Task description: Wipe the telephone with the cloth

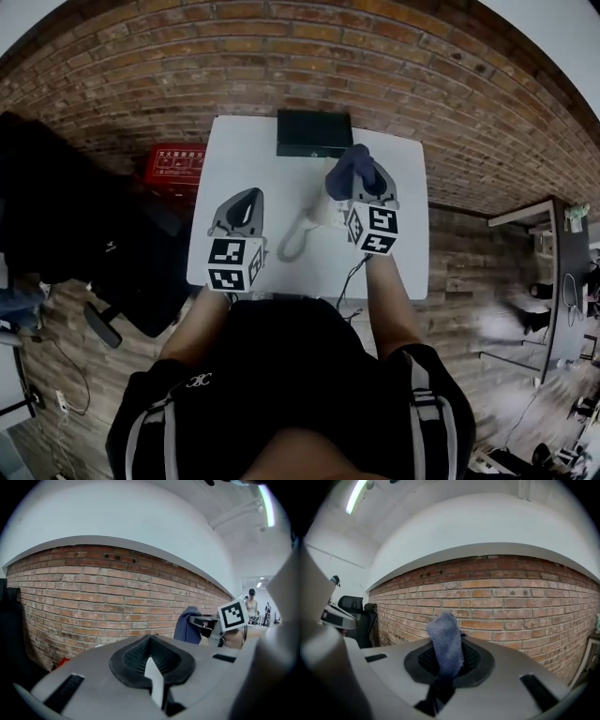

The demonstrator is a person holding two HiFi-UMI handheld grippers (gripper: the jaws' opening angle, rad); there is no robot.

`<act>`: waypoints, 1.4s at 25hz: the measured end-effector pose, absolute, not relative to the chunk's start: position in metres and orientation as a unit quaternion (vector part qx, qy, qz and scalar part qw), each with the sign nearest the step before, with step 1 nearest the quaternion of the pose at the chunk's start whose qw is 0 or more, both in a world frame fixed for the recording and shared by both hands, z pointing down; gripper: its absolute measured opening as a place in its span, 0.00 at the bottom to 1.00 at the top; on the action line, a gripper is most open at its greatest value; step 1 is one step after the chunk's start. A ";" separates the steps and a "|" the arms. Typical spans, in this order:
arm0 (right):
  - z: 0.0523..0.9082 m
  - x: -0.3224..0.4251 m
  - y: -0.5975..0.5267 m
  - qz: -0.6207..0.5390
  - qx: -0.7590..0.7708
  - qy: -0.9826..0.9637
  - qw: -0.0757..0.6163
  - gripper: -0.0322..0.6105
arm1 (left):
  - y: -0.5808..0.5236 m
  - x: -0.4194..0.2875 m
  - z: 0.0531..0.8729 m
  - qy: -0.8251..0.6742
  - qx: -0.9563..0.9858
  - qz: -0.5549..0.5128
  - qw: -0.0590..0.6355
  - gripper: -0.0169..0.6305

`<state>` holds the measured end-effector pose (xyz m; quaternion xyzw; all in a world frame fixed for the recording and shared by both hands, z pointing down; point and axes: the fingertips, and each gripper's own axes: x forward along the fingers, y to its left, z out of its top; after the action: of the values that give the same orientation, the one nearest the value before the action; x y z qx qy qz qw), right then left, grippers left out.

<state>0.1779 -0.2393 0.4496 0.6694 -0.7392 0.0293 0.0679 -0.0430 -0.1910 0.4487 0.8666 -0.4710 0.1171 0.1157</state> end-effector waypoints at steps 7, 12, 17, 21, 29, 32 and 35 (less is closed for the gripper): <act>0.502 0.182 -0.291 0.064 0.628 -0.768 0.108 0.08 | -0.194 -0.045 0.446 -0.501 0.850 0.124 0.106 0.02; 0.545 0.183 -0.316 0.085 0.615 -0.770 0.146 0.08 | -0.199 -0.055 0.448 -0.532 0.829 0.132 0.110 0.02; 0.597 0.179 -0.326 0.106 0.594 -0.768 0.215 0.08 | -0.201 -0.067 0.450 -0.557 0.812 0.132 0.115 0.02; 0.632 0.181 -0.334 0.133 0.582 -0.761 0.253 0.08 | -0.203 -0.068 0.453 -0.568 0.803 0.136 0.116 0.02; 0.655 0.178 -0.343 0.148 0.576 -0.755 0.276 0.08 | -0.209 -0.074 0.460 -0.581 0.791 0.146 0.124 0.02; 0.653 0.174 -0.339 0.146 0.575 -0.758 0.272 0.08 | -0.212 -0.072 0.463 -0.579 0.792 0.146 0.126 0.02; 0.652 0.166 -0.328 0.151 0.566 -0.767 0.264 0.08 | -0.216 -0.069 0.467 -0.574 0.795 0.146 0.130 0.02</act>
<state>0.1663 -0.3281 0.6522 0.5658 -0.7666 0.1506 0.2637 -0.0690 -0.2158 0.4666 0.7950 -0.5743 0.1458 0.1298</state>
